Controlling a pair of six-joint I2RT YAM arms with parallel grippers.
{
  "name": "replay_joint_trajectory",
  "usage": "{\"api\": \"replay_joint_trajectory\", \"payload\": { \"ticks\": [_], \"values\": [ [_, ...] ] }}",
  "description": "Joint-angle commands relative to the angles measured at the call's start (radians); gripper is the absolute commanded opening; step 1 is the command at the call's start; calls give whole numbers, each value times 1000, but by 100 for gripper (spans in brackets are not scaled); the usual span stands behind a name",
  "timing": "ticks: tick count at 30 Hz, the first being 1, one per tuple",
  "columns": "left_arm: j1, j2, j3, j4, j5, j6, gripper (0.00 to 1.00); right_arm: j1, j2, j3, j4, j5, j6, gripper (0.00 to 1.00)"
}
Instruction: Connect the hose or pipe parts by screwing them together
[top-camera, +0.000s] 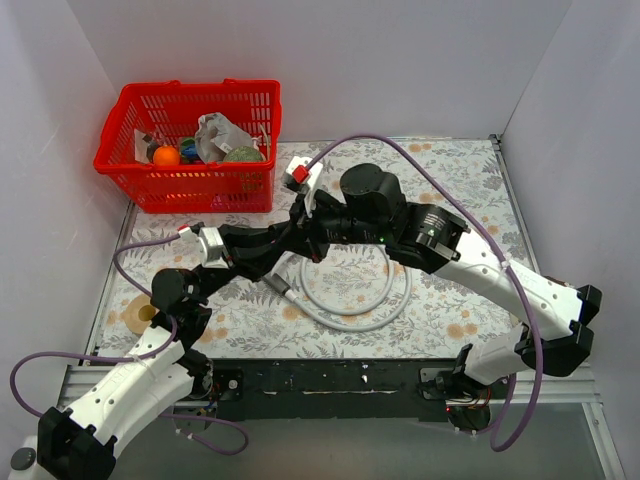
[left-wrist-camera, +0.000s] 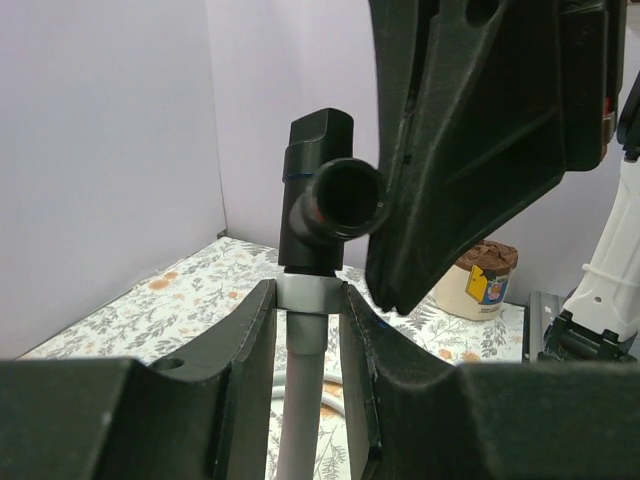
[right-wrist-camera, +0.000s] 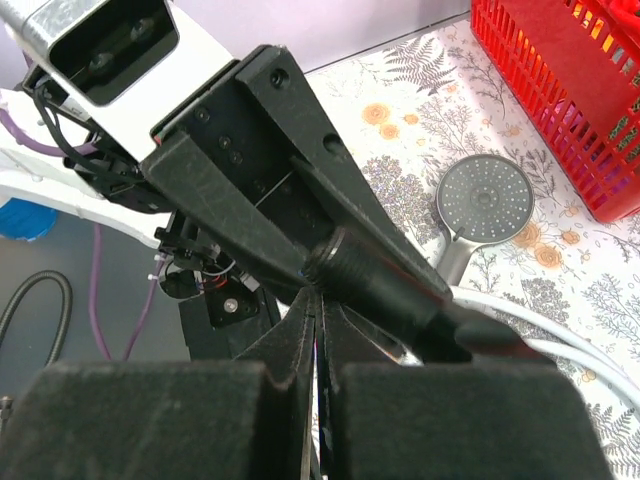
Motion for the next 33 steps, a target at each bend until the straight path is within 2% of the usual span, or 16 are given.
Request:
{"api": "replay_joint_trajectory", "payload": {
  "ticks": [1,16,22,25,28,33],
  "values": [
    [1,-8,41,35,30,13,0,17,35,81,62,34,-5,1],
    [1,-25,30,-1,256,-16,0,25,200,377,-146,261,-83,1],
    [-1,-33,48,-19,293,-46,0,-3,253,503,-208,264,-160,1],
    [1,-39,56,-17,262,-53,0,-21,231,450,-201,247,-163,1],
    [-1,-42,65,-4,258,-69,0,-38,169,325,-155,244,-155,1],
    [4,-48,72,21,166,-71,0,-66,56,125,-92,224,-131,1]
  ]
}}
